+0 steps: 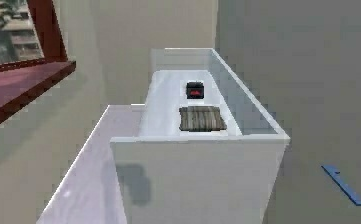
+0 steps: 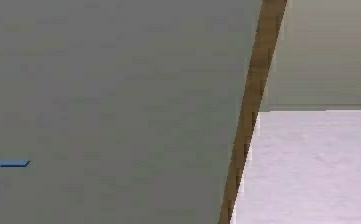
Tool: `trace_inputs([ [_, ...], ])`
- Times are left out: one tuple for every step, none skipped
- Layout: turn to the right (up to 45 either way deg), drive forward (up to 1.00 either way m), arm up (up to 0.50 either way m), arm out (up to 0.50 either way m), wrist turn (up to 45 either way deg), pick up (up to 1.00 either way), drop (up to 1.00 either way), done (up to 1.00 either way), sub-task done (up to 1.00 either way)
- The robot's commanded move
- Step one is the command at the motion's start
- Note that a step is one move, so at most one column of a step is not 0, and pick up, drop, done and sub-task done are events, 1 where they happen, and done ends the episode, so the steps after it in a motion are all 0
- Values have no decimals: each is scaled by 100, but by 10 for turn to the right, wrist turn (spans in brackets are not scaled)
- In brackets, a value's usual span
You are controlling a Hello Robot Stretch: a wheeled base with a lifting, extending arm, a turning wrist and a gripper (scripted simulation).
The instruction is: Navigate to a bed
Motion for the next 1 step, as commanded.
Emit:
trace_inputs([
  [0,0,0,0,0,0,0,100,0],
])
